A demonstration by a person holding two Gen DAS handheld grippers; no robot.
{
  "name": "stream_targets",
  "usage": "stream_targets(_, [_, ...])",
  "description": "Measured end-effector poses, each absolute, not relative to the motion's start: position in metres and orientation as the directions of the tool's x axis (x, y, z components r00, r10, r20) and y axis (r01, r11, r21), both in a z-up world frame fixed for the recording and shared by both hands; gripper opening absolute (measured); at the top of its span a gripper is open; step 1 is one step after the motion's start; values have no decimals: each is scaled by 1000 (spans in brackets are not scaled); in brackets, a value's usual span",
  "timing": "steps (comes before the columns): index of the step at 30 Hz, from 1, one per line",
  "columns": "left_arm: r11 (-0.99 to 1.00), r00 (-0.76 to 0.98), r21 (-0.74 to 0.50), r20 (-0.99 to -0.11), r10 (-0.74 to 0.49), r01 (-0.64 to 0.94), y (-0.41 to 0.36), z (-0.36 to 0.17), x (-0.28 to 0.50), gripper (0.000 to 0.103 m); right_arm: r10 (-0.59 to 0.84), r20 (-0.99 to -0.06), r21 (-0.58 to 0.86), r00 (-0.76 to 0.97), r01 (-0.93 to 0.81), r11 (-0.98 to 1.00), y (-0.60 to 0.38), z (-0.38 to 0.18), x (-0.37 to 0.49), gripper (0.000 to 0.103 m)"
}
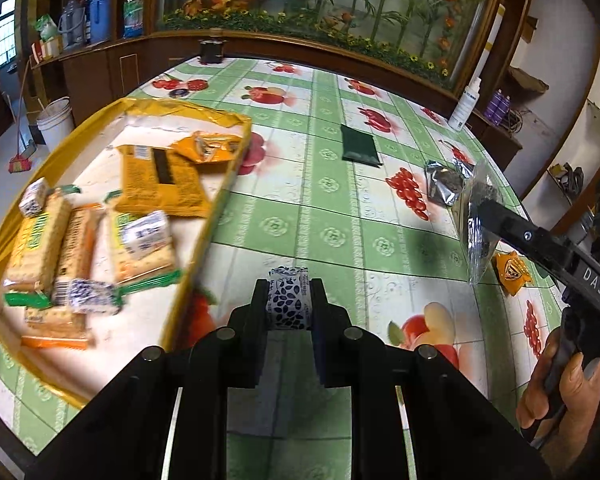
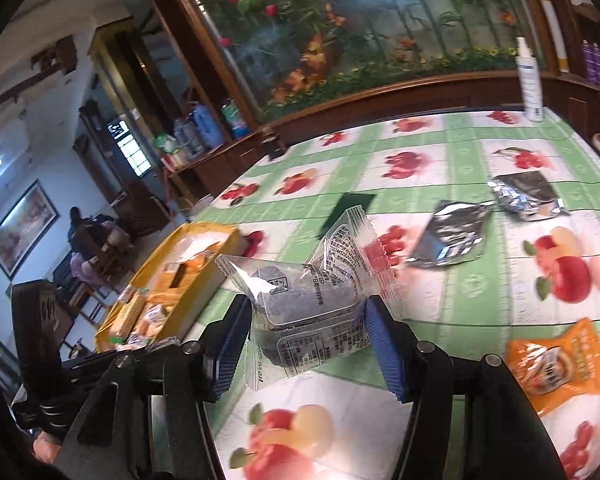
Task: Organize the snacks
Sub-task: 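Carry the clear bag and candy into the yellow tray and open both tools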
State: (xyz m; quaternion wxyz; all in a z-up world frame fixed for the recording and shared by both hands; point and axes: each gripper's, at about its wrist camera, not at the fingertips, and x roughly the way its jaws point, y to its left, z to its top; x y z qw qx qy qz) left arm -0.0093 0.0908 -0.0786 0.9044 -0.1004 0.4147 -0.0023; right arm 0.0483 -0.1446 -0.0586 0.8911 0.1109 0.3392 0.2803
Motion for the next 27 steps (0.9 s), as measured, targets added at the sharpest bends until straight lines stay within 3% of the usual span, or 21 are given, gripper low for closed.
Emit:
stream_targets(8, [968, 681, -201, -731, -46, -150, 131, -67, -28, 16, 620, -551, 390, 558, -485, 783, -107, -63, 35, 60])
stream_targets(27, [938, 668, -9, -704, 241, -348, 181, -64, -36, 16, 718, -565, 410, 405, -617, 671, -24, -67, 24, 60])
